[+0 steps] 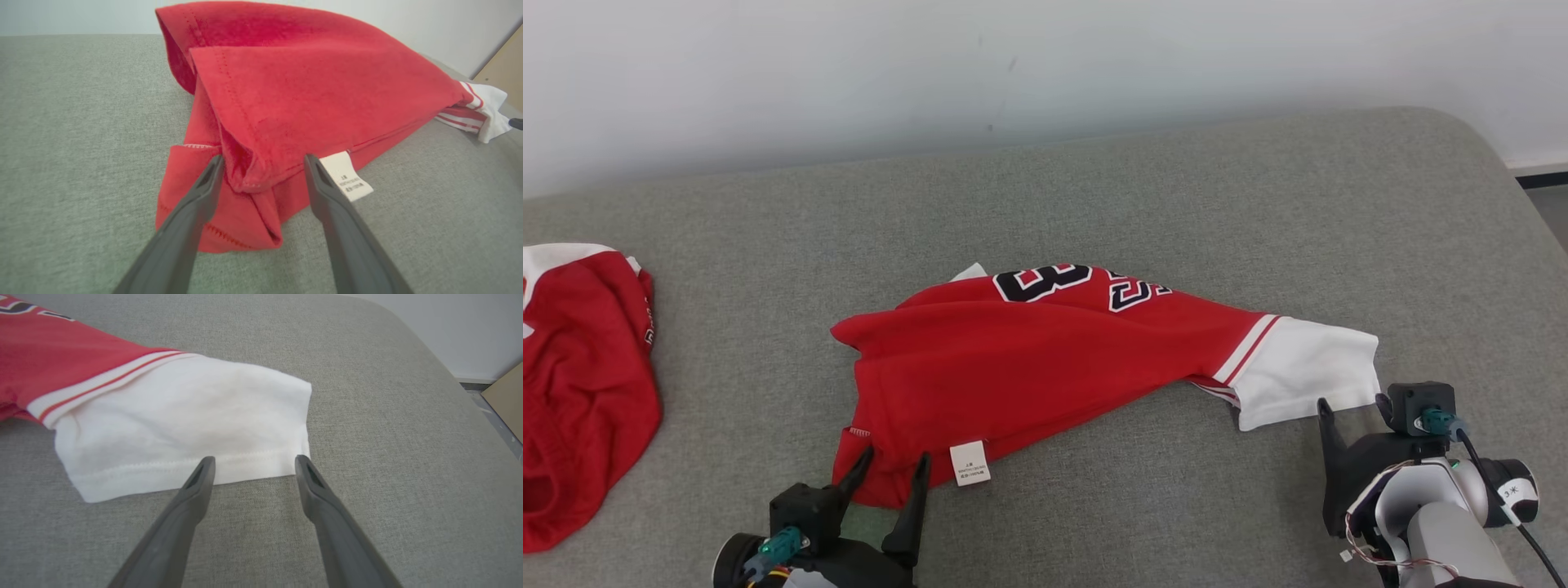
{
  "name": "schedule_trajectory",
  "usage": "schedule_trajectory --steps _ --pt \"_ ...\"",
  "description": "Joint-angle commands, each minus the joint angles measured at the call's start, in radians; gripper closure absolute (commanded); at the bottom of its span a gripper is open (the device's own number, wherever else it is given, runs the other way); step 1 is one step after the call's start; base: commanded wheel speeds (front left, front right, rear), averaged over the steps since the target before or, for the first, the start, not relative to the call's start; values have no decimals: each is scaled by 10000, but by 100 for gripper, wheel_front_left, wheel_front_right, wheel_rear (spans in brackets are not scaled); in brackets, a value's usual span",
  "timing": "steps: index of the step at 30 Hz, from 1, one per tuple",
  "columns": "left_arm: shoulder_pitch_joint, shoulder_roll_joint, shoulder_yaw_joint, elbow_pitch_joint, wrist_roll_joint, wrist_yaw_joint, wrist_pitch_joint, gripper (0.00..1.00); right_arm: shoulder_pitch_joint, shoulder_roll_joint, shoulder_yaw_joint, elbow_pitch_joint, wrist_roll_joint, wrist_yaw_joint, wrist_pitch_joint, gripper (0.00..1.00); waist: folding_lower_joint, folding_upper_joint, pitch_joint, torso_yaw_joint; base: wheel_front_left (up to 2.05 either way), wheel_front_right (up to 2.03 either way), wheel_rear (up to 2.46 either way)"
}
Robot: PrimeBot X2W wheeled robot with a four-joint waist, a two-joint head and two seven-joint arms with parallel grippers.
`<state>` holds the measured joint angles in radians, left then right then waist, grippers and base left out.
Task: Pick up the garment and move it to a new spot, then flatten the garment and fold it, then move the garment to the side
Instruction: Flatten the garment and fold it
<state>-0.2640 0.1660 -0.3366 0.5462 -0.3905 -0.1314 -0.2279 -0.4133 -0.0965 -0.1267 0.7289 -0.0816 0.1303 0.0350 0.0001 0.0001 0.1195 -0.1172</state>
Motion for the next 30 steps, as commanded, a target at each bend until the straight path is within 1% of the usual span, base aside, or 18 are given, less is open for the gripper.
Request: schedule_trajectory --steps 1,8,11,14,23,30 --pt "171 16 -15 -87 -46 29 -69 0 -78 -55 -76 111 -94 10 10 0 -1 -1 -4 8 0 0 0" --pt "8 137 -140 -272 56 54 4 0 -567 -206 -475 752 -286 10 260 0 -1 -1 241 12 0 0 0" --pt "-110 141 -185 -309 79 64 34 0 -881 -328 -848 956 -457 10 252 0 -1 -1 382 55 0 0 0" --pt "-148 146 -254 -363 99 70 36 0 -1069 -310 -1377 1180 -714 10 273 0 -1 -1 475 147 0 0 0" --pt "-101 208 -389 -565 21 63 42 0 -1464 -140 -2130 1806 -1250 10 283 0 -1 -1 519 347 0 0 0" --pt "-215 301 -479 -777 -34 59 137 0 -1799 -97 -2701 2285 -1626 10 552 0 -1 -1 699 435 0 0 0"
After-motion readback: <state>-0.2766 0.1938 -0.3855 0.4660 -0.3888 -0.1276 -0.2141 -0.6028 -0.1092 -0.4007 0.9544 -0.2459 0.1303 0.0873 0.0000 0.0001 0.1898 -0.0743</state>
